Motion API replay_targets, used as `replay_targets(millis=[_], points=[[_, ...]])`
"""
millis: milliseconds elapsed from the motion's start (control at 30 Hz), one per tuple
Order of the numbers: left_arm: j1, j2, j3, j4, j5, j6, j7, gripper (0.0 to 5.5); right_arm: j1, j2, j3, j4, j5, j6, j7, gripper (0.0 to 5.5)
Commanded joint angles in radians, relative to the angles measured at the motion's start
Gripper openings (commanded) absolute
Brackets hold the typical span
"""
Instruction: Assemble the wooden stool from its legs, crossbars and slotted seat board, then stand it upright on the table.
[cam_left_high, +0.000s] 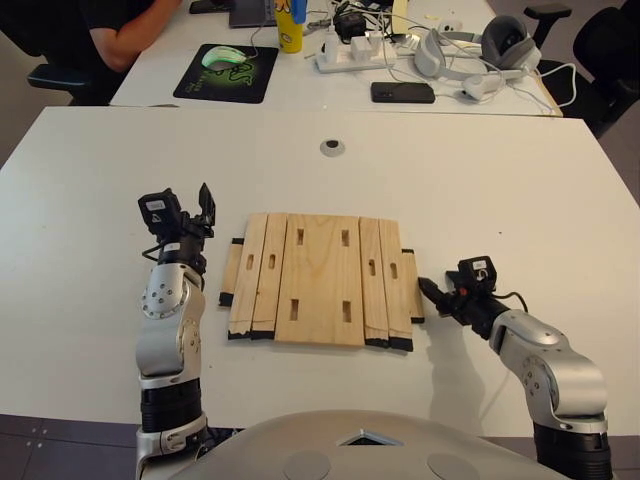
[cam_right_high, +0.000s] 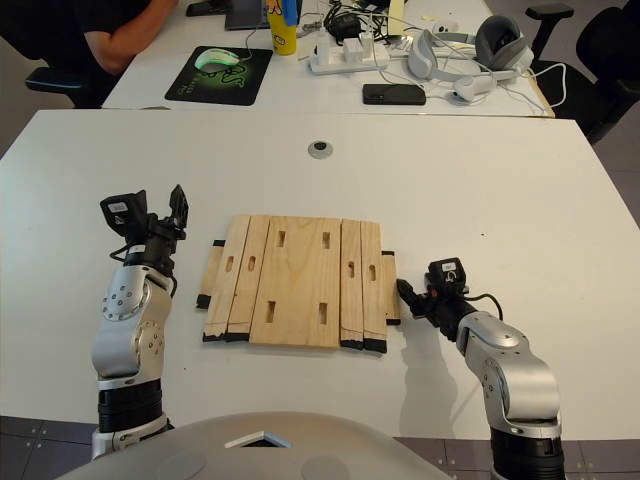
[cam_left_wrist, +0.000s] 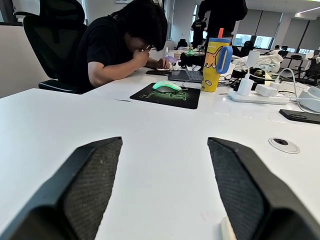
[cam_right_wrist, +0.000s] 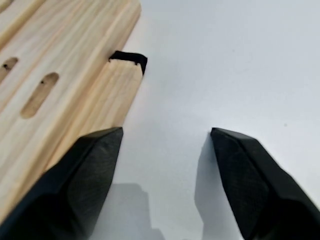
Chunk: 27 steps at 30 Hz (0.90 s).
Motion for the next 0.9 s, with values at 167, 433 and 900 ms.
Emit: replay_targets(millis=[167,433,900], points=[[0.023,-0.005,-0.001,-0.027,0.004,0.014,0.012,3.18,-0.026,-0.032,-0.034,-0.027,0.026,0.021,0.014,3.29],[0.030,-0.005,0.005,-0.037,0.004,0.017,0.017,3.18,-0.020,-0.050,-0.015,-0.058,0.080,0.079,0.056,3.29],[0.025,-0.004,0.009,-0.043,0.003,0.028,0.021,3.18,0.012,-0.110,0.051,-0.061,0.088,0.098,0.099,3.29]])
